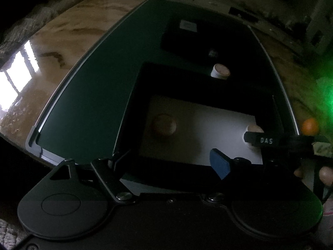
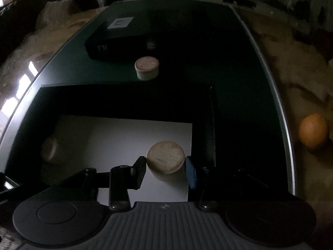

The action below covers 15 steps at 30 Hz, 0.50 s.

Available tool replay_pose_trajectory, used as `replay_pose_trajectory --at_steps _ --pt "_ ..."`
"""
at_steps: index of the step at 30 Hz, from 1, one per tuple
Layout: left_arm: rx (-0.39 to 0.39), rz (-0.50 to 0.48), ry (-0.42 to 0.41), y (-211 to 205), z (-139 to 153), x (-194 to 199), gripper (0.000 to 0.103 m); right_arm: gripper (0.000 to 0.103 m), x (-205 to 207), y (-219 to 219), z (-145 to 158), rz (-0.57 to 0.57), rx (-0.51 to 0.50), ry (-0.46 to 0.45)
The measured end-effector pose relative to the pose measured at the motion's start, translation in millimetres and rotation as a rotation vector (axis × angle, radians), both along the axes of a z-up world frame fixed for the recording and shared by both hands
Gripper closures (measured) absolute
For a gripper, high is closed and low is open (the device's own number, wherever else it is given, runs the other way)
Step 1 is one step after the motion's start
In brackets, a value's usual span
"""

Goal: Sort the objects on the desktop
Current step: 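Lift the cream-lidded cup with the right tool over the white paper, then lower the cream-lidded cup onto the paper and open the right tool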

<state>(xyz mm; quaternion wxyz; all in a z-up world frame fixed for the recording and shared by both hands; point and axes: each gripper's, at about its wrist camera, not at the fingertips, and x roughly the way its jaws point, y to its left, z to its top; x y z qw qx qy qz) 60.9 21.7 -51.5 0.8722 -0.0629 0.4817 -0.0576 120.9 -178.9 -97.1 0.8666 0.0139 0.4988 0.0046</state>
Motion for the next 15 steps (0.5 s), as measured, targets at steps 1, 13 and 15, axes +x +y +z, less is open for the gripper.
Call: replay_pose_trajectory --at_steps 1,13,15 --pt "0.001 -0.001 -0.001 -0.1 -0.3 0.1 0.020 0.059 0.2 1.5 -0.5 0.004 -0.010 -0.004" --pt "0.006 -0.011 -0.002 -1.1 -0.8 0.0 0.018 0.045 -0.6 4.1 -1.1 0.003 0.003 -0.024" --pt "0.010 -0.013 -0.002 -1.8 -0.7 -0.2 0.018 0.045 -1.5 3.3 0.0 0.000 0.009 -0.022"
